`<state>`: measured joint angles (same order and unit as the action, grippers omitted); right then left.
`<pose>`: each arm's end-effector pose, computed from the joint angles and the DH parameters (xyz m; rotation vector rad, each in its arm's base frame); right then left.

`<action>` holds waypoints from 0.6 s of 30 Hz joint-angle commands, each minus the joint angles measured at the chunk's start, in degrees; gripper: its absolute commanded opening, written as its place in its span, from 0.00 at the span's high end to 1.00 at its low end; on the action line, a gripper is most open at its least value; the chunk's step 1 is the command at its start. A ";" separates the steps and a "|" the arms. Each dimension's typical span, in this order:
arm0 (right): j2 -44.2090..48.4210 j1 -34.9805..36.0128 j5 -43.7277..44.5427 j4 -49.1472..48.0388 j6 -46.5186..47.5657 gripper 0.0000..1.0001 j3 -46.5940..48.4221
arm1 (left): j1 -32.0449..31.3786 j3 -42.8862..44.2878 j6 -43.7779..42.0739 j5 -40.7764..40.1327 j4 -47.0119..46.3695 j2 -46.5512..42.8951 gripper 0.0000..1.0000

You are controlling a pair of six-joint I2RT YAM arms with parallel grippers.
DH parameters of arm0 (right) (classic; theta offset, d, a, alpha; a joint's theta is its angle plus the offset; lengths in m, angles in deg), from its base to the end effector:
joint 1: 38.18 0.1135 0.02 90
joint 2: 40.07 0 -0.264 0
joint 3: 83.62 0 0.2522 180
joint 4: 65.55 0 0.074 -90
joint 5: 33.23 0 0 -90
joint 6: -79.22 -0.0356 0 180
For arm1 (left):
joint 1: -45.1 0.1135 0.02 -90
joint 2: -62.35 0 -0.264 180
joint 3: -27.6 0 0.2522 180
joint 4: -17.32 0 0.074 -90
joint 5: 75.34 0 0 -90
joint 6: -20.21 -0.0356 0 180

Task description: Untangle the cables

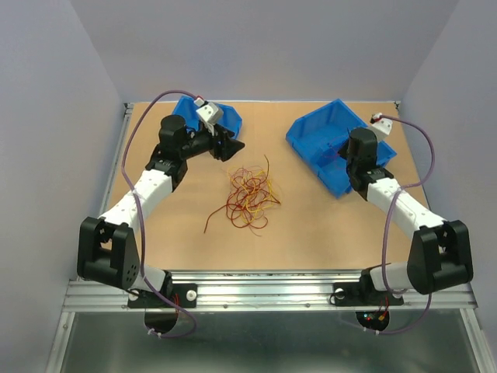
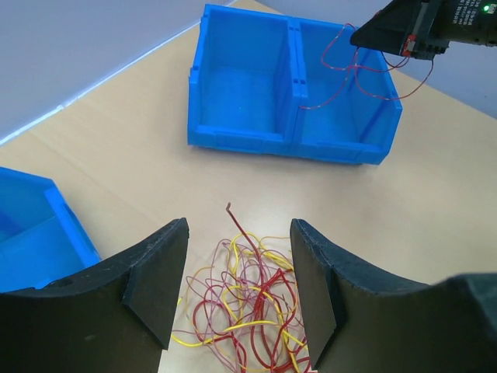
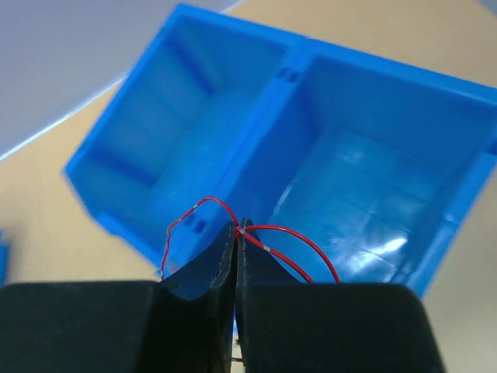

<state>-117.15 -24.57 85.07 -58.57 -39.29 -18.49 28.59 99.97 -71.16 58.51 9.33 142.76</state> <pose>0.3027 0.0559 0.2844 0.5644 1.7730 0.0391 0.3050 -0.1161 0.3384 0.8356 1.3991 -0.8023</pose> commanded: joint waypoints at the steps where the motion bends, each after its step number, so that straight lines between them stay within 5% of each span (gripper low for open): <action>1: -3.59 -1.74 12.28 2.74 -4.00 0.99 3.29 | -0.19 0.19 0.22 -0.61 -3.38 0.98 0.34; 5: -5.18 -1.92 13.98 3.62 -7.34 0.94 3.91 | -0.27 0.10 -0.04 -0.44 -3.47 1.34 0.34; 6: -5.10 -1.92 13.11 3.80 -7.87 0.46 4.26 | -0.27 0.01 -0.30 -0.52 -3.47 1.16 0.34; 7: -5.01 -1.92 13.10 3.80 -8.05 0.45 4.35 | -0.36 -0.07 -0.39 -0.70 -3.47 0.99 0.34; 8: -4.14 -1.92 13.28 3.80 -8.05 0.28 4.17 | -0.45 -0.16 -0.65 -1.05 -3.47 0.90 0.34; 18: 2.02 -1.92 8.45 5.55 -6.21 0.16 4.17 | -4.13 1.06 -4.08 -5.09 -0.66 2.65 0.34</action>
<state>-117.76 -26.47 94.64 -53.33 -45.67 -18.18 26.53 99.95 -72.62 55.56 9.15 145.07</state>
